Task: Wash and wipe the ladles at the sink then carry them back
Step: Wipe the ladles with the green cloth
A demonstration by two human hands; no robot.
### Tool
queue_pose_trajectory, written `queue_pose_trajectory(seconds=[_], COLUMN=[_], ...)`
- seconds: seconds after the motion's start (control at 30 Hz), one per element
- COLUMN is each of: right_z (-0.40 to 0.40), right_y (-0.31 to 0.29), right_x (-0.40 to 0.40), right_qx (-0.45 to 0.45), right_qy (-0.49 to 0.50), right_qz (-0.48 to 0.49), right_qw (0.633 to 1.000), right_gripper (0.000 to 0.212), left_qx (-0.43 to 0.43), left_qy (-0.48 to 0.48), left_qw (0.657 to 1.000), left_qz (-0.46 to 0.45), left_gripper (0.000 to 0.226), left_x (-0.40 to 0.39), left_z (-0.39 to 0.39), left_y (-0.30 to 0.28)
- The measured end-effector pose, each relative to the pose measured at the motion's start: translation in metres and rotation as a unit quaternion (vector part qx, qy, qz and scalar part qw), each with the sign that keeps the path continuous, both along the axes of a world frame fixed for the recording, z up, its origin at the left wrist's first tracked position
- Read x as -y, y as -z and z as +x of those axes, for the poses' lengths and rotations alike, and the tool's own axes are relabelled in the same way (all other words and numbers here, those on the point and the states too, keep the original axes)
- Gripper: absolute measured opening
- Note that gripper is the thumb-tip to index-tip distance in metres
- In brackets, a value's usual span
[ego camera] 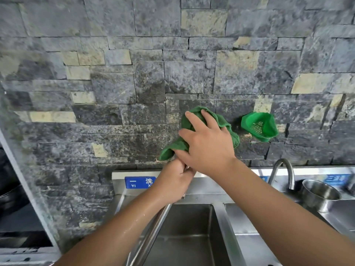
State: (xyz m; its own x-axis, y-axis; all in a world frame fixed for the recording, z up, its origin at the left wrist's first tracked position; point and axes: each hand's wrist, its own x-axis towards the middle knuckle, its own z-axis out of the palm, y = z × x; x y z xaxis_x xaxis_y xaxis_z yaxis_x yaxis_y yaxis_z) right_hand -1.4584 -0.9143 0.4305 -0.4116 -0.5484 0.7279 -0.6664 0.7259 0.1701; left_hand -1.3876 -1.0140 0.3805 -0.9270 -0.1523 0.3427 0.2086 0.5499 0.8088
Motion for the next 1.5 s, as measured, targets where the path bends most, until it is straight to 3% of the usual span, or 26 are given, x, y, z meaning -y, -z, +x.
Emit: queue_pose_trajectory(seconds=[0.2,0.33,0.43,0.5,0.6,0.8,0.9,1.03,1.1,1.17,1.27,1.37,1.4,1.47,1.5], right_z=[-0.007,-0.028,-0.039,-0.044,-0.047,-0.035,-0.020,-0.009,-0.014,-0.026,-0.058,-0.088,-0.097,-0.111,-0.116], right_y=[-0.035,-0.053,-0.043,-0.026,-0.002,0.039,0.065,0.098,0.104,0.106,0.118,0.158,0.173,0.202,0.214], right_x=[0.000,-0.007,-0.014,-0.019,-0.020,-0.011,-0.006,0.001,-0.006,-0.020,-0.041,-0.061,-0.070,-0.090,-0.100], right_qx=[0.192,0.349,0.410,0.459,0.528,0.513,0.441,0.303,0.273,0.320,0.428,0.548,0.583,0.653,0.673], right_qy=[0.009,-0.056,-0.107,-0.152,-0.221,-0.233,-0.247,-0.224,-0.222,-0.208,-0.137,-0.100,-0.081,-0.080,-0.083], right_qz=[0.025,-0.043,-0.102,-0.199,-0.352,-0.454,-0.496,-0.474,-0.459,-0.512,-0.614,-0.683,-0.685,-0.653,-0.636], right_qw=[0.981,0.934,0.900,0.852,0.740,0.691,0.706,0.796,0.816,0.769,0.650,0.472,0.430,0.374,0.367], right_gripper=[0.056,0.045,0.040,0.032,0.024,0.025,0.030,0.049,0.055,0.038,0.009,0.025,0.032,0.047,0.052], left_qx=[-0.014,0.012,0.028,0.043,0.067,0.117,0.136,0.153,0.159,0.164,0.172,0.187,0.193,0.208,0.219], left_qy=[0.017,0.061,0.077,0.078,0.083,0.094,0.131,0.191,0.221,0.251,0.341,0.390,0.395,0.383,0.370], left_qw=[0.994,0.996,0.996,0.996,0.991,0.968,0.948,0.896,0.859,0.833,0.792,0.787,0.789,0.796,0.799], left_qz=[-0.107,-0.067,-0.033,-0.009,0.075,0.201,0.258,0.371,0.435,0.466,0.476,0.439,0.429,0.421,0.421], left_gripper=[0.007,0.018,0.030,0.026,0.022,0.019,0.018,0.008,0.025,0.032,0.044,0.044,0.044,0.047,0.049], left_x=[0.023,0.031,0.032,0.033,0.035,0.024,0.018,0.013,0.016,0.021,0.023,0.010,0.006,0.000,-0.001], left_z=[0.004,0.017,0.026,0.030,0.030,0.020,0.014,0.006,0.005,0.004,0.007,0.008,0.008,0.008,0.009], left_y=[0.004,0.018,0.020,0.021,0.023,0.025,0.029,0.037,0.043,0.049,0.053,0.054,0.055,0.064,0.070])
